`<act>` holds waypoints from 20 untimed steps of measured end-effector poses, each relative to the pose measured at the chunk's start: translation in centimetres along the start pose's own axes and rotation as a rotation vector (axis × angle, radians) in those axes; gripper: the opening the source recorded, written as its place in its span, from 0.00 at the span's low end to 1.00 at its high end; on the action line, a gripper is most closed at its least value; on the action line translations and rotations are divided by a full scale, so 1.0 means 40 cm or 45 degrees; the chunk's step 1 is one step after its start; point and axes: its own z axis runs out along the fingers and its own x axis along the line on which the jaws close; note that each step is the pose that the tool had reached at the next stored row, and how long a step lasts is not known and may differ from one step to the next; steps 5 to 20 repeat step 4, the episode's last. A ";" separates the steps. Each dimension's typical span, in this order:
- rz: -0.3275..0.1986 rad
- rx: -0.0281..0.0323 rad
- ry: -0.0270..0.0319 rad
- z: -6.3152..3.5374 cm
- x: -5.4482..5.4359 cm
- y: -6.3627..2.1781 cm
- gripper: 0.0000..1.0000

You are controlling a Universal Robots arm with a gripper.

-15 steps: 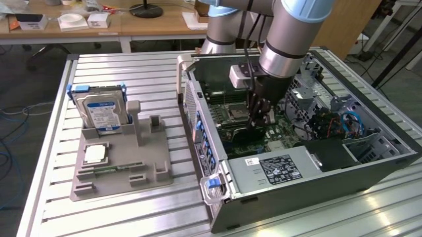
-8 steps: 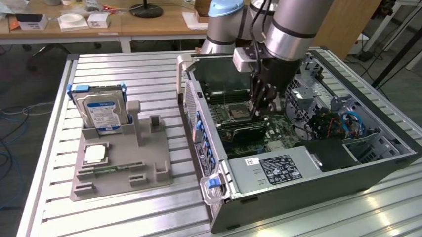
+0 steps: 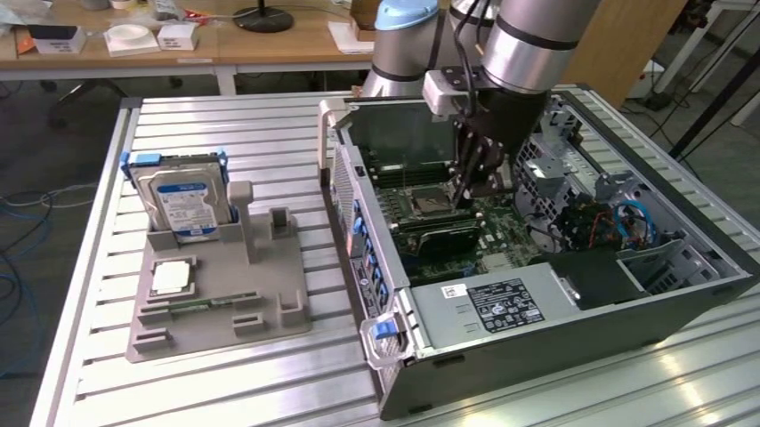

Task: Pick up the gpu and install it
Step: 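Press down on the gpu until it lock into place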

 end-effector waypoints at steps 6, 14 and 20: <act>0.000 0.0000 0.0001 0.000 0.000 0.000 0.11; 0.000 0.0000 0.0001 0.000 0.000 0.000 0.11; 0.000 0.0000 0.0001 0.000 0.000 0.000 0.11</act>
